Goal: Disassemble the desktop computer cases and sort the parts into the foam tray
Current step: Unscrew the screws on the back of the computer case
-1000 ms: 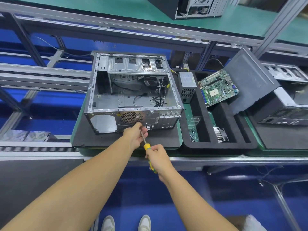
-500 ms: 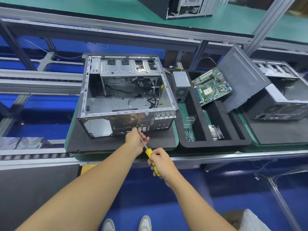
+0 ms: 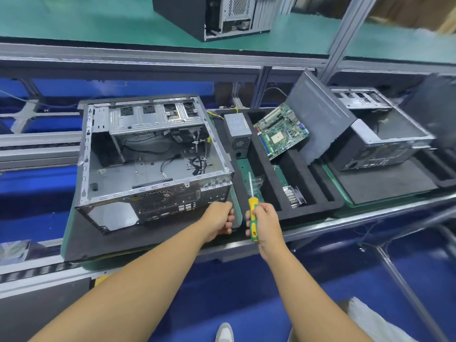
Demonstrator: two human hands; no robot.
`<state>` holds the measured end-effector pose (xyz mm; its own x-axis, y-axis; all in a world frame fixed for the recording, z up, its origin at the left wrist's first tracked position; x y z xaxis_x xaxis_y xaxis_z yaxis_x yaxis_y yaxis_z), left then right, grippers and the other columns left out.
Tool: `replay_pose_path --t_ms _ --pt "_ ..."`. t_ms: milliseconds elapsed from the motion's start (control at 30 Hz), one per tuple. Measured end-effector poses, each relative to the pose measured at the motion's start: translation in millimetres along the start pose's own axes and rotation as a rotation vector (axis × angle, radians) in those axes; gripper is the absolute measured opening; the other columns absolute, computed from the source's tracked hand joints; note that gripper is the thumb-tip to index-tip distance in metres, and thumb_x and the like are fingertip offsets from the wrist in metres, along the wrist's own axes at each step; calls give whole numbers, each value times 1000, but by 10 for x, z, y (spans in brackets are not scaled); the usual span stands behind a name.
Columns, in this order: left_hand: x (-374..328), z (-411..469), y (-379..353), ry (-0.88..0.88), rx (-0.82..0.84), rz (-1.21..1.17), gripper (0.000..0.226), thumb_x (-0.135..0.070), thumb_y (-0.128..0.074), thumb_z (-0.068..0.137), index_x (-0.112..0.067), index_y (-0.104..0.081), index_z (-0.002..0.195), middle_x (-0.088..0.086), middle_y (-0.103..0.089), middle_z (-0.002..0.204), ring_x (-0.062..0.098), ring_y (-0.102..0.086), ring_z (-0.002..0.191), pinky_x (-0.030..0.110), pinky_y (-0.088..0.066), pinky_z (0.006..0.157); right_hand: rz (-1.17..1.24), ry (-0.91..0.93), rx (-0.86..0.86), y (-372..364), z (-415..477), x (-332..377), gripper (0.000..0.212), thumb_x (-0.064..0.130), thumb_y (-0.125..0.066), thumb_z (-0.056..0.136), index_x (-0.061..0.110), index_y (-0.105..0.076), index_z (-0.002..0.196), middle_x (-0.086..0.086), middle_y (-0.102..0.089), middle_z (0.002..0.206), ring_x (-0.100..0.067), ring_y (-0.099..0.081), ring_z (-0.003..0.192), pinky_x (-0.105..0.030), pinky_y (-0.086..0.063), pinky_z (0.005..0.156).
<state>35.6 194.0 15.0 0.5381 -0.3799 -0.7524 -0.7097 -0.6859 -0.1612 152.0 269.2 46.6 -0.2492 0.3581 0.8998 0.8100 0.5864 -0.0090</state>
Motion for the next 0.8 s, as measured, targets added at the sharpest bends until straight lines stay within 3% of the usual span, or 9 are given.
replay_pose_path --t_ms 167,233,333,467,533,633,733,800 --pt "-259 413 -576 -53 -14 145 34 -23 -47 105 -6 -56 77 9 -55 66 20 -56 49 27 -48 45 -88 39 -48 413 384 310 14 25 -51 100 18 -61 107 2 -62 69 -10 -53 55 -26 -46 45" --pt "-358 585 -706 -110 -96 346 32 -19 -58 100 -4 -62 73 11 -66 70 24 -70 60 31 -58 53 -113 40 -59 605 517 385 15 26 -50 101 17 -61 104 0 -60 73 -13 -52 58 -27 -46 46" --pt "-448 788 -879 -194 -233 690 26 -13 -68 91 -12 -64 65 10 -74 69 21 -74 67 37 -62 68 -167 34 -51 872 658 426 15 24 -48 101 15 -60 101 1 -57 74 -10 -49 56 -25 -45 48" --pt "-515 964 -1069 -173 -302 852 14 -10 -70 87 -18 -58 90 11 -72 93 26 -72 82 39 -59 80 -141 25 -13 1038 796 422 17 25 -50 101 20 -61 113 7 -56 67 -8 -48 54 -25 -45 50" --pt "-537 1004 -1055 -184 -344 940 19 -6 -59 92 -18 -59 107 10 -70 101 26 -71 85 39 -58 81 -126 18 6 1043 862 446 19 20 -49 100 17 -61 114 7 -57 67 -9 -47 56 -26 -45 50" --pt "-568 947 -941 -180 -314 966 20 -6 -45 98 -13 -63 102 8 -74 90 23 -74 69 36 -60 68 -29 31 48 959 894 506 20 15 -50 99 19 -61 115 5 -59 69 -9 -49 58 -27 -45 48" --pt "-709 701 -844 -259 -169 993 23 -18 -45 102 -14 -63 87 4 -73 66 15 -68 51 21 -48 48 135 78 182 721 845 547 22 12 -50 102 20 -59 121 -1 -63 77 -14 -56 65 -32 -49 48" --pt "-832 439 -763 -316 -46 971 27 -9 -47 96 -20 -52 71 -6 -65 58 12 -61 48 21 -45 51 263 72 299 479 754 572 23 13 -49 104 21 -56 124 -6 -64 83 -17 -58 64 -33 -50 49"
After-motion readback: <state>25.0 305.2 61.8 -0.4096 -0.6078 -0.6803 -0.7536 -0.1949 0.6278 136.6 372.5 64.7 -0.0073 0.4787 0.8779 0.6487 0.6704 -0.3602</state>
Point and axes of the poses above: each hand's wrist, its own z-axis towards the middle knuckle, its own y-axis out of the back of the hand, x = y × z, the point moved 3 cm from there along z, towards the middle knuckle
